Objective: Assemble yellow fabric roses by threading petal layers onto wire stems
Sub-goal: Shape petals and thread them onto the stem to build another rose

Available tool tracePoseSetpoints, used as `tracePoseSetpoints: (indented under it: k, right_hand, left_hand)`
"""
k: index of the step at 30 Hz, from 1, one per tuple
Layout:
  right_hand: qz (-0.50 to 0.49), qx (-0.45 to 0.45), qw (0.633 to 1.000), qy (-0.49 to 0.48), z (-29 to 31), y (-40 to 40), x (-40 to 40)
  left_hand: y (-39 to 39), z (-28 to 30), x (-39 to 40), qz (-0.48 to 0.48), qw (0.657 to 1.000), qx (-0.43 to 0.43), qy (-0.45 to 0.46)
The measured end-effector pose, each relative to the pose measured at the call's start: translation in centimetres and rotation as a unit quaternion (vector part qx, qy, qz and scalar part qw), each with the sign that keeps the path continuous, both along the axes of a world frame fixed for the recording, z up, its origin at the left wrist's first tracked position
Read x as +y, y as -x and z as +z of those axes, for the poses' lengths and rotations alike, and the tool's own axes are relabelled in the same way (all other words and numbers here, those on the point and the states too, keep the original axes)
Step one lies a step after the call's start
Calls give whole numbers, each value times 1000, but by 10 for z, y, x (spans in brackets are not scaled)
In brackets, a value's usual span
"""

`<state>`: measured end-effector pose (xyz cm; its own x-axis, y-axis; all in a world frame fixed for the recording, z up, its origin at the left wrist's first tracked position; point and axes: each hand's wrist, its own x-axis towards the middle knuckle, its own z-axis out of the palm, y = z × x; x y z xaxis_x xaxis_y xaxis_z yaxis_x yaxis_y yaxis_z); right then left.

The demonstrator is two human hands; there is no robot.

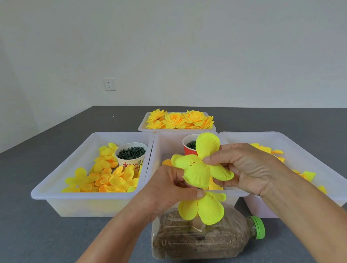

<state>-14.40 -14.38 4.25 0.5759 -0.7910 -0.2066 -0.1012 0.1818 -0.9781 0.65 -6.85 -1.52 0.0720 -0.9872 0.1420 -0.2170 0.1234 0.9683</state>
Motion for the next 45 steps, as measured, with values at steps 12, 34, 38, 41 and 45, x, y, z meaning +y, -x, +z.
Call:
tracePoseSetpoints:
  k: [12,34,38,41,45]
  right_hand:
    - [18,40,999,23,0,0,-1]
    - [-1,50,998,23,-16,0,5]
    - [-6,47,999,19,-19,0,4]
    - [-7,47,999,22,-22,1,6]
    - [-6,47,998,28,-24,1,8]
  left_hand:
    - [1,2,3,-28,999,20,28]
    - [-12,1,11,0,997,79,17]
    - [-15,6,9,53,990,127,-23]
    - [-13,13,11,66,986,129,-77]
    - [-3,13,10,95,987,78,-105]
